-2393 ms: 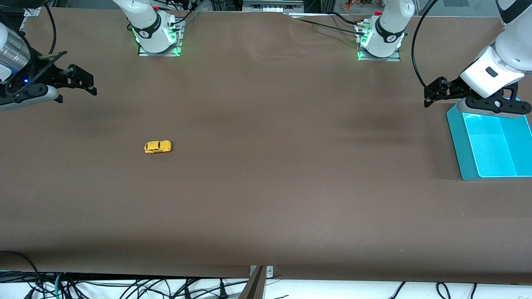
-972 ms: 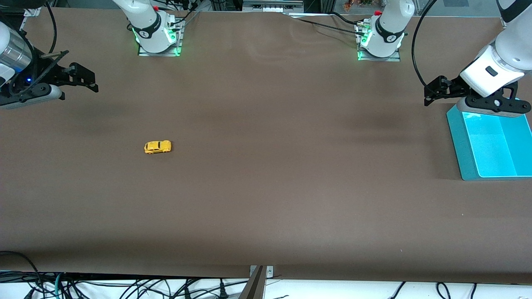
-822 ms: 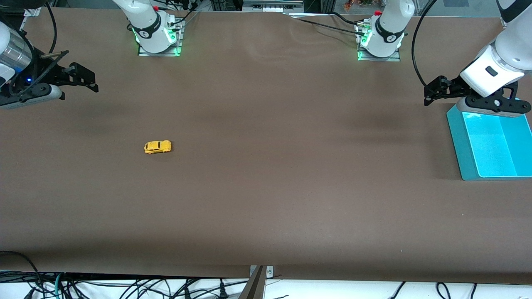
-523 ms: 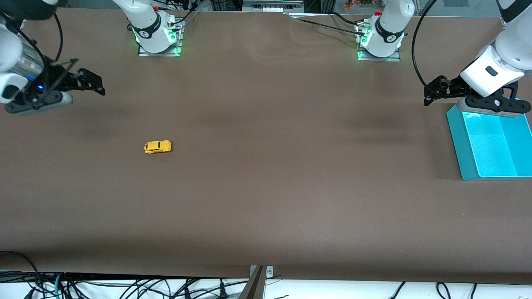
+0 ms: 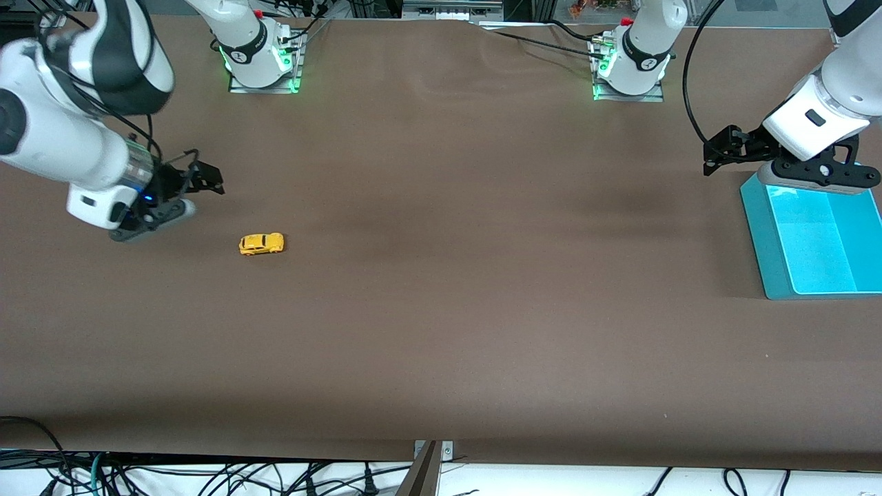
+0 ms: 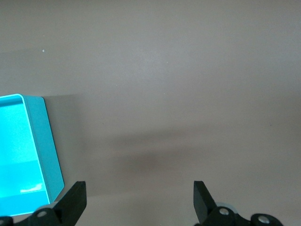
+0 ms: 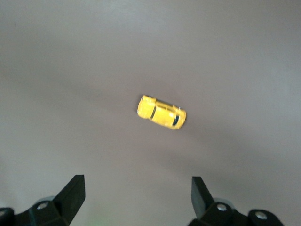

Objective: Wind and store yellow beetle car
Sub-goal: 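Move the right gripper down over the yellow beetle car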

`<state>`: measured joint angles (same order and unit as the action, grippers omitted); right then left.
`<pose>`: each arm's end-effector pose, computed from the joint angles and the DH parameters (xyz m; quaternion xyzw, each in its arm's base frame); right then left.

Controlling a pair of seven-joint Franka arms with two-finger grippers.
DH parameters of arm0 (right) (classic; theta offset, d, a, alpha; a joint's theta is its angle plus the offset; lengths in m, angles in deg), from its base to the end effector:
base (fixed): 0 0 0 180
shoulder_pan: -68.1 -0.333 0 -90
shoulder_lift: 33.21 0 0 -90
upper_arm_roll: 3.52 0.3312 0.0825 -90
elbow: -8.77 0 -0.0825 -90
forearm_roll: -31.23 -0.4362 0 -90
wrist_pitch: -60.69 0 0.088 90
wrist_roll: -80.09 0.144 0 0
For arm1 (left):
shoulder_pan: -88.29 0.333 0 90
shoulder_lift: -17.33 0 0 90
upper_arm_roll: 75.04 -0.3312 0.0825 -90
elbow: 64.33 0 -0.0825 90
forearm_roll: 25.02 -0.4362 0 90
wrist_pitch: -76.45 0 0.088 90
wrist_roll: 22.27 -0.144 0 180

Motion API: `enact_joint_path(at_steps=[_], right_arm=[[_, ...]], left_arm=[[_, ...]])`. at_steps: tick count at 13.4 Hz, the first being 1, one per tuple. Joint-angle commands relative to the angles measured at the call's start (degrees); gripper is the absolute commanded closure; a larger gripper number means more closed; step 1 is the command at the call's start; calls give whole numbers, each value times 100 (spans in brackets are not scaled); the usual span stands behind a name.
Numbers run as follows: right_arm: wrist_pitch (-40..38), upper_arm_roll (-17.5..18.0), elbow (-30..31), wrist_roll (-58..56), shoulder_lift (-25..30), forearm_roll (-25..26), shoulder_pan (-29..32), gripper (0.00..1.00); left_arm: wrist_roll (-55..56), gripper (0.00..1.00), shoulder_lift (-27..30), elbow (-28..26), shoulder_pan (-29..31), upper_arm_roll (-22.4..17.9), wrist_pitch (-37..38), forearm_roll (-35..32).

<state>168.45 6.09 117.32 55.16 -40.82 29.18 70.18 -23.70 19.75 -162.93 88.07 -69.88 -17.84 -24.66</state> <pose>0.6139 0.0832 0.3781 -0.9591 -0.2723 0.0673 0.0383 0.5915 -0.0574 0.5555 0.9981 -0.0590 -0.0166 0.0007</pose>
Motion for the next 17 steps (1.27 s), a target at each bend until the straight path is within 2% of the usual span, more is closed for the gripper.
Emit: enact_joint_path(at_steps=[1, 4, 8, 13, 16, 17], right_arm=[[1057, 15, 699, -1604, -30, 214, -15, 0], [2324, 15, 1605, -3513, -100, 214, 3, 0], [3274, 32, 2108, -4992, -477, 206, 3, 0], [4111, 76, 2285, -5908, -1004, 214, 3, 0], [4480, 76, 2276, -6085, -1233, 214, 3, 1], [4516, 76, 2276, -6102, -1260, 214, 3, 10]], left_arm=[[29, 0, 39, 70, 4, -6, 113, 78], [29, 0, 39, 70, 4, -6, 113, 78], [29, 0, 39, 70, 4, -6, 113, 78], [37, 0, 39, 70, 4, -6, 113, 78], [29, 0, 39, 70, 4, -6, 113, 78], [29, 0, 39, 70, 4, -6, 113, 78]])
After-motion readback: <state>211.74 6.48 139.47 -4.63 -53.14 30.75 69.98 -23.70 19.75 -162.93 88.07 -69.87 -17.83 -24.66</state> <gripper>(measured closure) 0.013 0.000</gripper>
